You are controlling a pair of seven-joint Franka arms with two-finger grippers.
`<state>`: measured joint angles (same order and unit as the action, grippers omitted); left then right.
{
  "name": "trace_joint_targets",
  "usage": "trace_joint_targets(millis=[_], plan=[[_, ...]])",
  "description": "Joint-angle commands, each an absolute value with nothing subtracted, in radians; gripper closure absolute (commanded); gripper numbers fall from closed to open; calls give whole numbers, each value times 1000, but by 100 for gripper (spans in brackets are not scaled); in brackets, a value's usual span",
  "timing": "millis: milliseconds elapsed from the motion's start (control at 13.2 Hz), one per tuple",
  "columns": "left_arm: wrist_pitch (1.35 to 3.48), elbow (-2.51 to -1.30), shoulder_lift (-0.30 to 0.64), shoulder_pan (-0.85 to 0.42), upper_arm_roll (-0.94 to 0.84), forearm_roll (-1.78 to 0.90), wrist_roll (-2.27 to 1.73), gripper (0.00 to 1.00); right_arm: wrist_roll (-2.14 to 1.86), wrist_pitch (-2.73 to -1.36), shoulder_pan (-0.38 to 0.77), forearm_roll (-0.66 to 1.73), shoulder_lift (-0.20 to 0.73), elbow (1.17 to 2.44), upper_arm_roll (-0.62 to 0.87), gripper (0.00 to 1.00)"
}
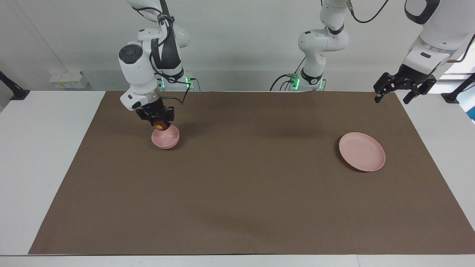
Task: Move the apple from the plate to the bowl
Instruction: 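Carry the apple over the bowl with the right gripper while the left gripper withdraws, then lower the apple into the bowl and open the right gripper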
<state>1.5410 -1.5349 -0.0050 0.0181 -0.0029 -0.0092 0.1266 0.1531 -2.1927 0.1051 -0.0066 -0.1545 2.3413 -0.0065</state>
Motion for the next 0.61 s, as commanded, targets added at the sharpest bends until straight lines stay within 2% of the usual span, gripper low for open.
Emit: trace_joint_targets(millis=[0, 152, 304, 380, 456, 532], plan=[[1532, -1643, -86, 52, -8, -31, 153, 0, 130, -2314, 84, -26, -118, 2402, 5, 100], [1532, -1646, -87, 86, -8, -75, 195, 0, 133, -2408, 83, -26, -68, 2428, 5, 100], [1532, -1644, -87, 81, -11, -74, 213, 0, 147, -2428, 83, -26, -41, 2428, 5, 100], [1537, -1640, -86, 75, -11, -71, 213, 0, 159, -2422, 86, -25, -38, 2421, 5, 78], [1540, -1637, -83, 72, -14, -66, 212, 0, 188, -2416, 89, -25, -38, 2410, 5, 1], [1543, -1632, -78, 72, -20, -64, 209, 0, 183, -2395, 89, -26, -47, 2383, 5, 0]])
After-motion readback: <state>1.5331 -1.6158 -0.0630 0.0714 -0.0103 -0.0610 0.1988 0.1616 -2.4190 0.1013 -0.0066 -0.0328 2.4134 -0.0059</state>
